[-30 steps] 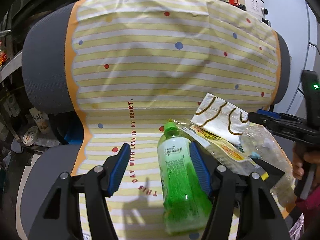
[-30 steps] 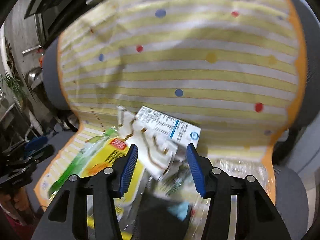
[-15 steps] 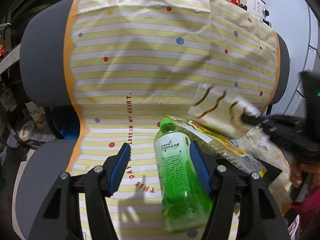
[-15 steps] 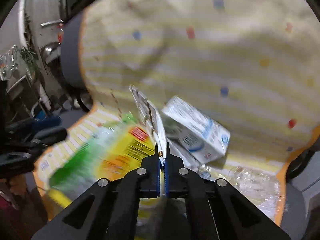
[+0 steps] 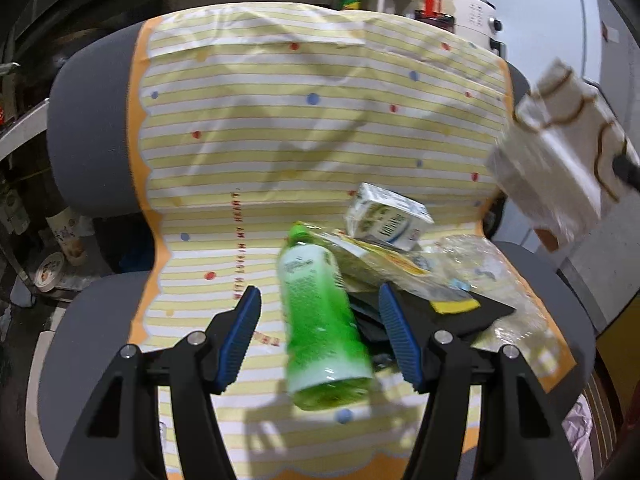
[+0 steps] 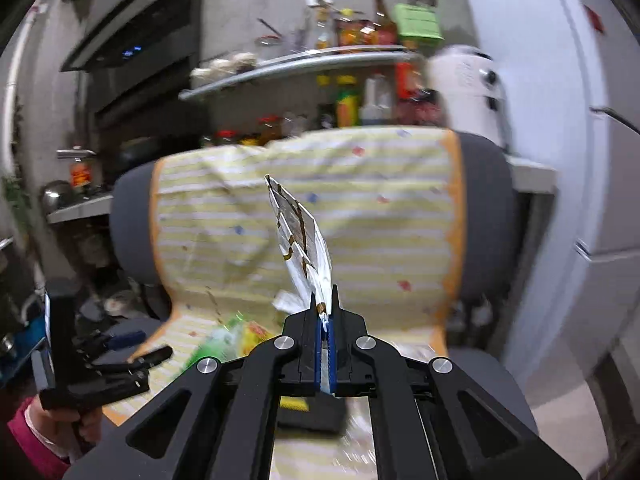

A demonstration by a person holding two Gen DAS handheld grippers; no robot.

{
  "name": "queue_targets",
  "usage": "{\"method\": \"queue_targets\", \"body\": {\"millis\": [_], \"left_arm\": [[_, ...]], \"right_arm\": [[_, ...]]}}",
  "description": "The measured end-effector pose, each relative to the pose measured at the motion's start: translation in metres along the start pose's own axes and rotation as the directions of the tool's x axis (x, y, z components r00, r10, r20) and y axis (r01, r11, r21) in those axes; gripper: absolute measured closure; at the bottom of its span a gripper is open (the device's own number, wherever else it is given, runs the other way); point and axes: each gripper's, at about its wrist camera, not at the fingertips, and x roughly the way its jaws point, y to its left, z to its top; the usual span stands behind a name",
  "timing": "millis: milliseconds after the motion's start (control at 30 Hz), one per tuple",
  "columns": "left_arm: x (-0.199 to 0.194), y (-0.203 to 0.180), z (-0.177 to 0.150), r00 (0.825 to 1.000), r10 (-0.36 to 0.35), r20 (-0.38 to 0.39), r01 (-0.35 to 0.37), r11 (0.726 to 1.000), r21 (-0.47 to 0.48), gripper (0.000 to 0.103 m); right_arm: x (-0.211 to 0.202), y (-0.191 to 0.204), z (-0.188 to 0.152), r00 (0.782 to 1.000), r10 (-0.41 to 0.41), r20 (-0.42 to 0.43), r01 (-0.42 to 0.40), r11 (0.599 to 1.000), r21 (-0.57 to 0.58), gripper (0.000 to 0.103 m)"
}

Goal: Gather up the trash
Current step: 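Grasp the yellow snack bag with the left gripper while the right holds the wrapper, then carry both items to the pink bin and open both grippers over it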

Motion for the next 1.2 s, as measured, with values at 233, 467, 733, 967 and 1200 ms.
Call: {"method": "queue_targets", "body": {"millis": [233,467,733,967,1200], "left_arm": [[0.015,-0.035,0.005,0.996,-0.083,-0.043,0.084,0.996,0.017,0.045],[0.059,-0.055,0.021,0.986,-0.074,-0.149,0.072,0.997,-0.017,0.045],[0.091,-0.053,0.012,0.956,-0.115,-0.271,0.095,0.992,-0.087,0.06],[0.062,-0.052,0.028,0.983,-0.135,-0.125,0.125,0.988,-0.088,0.101],[-0.031,-0.053,0.038,0.97,-0.19,0.154,0.19,0.982,0.013,0.103]], "right_arm": [[-0.015,-0.027,-0.038,0.998,-0.049,-0.034,0.052,0.996,0.073,0.1],[-0.012,-0.038,-0.054,0.996,-0.061,-0.06,0.066,0.994,0.083,0.1],[-0.005,-0.041,-0.064,0.997,-0.035,-0.074,0.041,0.995,0.087,0.1],[-0.013,-0.042,-0.063,0.998,-0.045,-0.039,0.049,0.995,0.086,0.1],[-0.039,-0.049,-0.059,0.997,-0.077,0.012,0.075,0.991,0.111,0.1]]}}
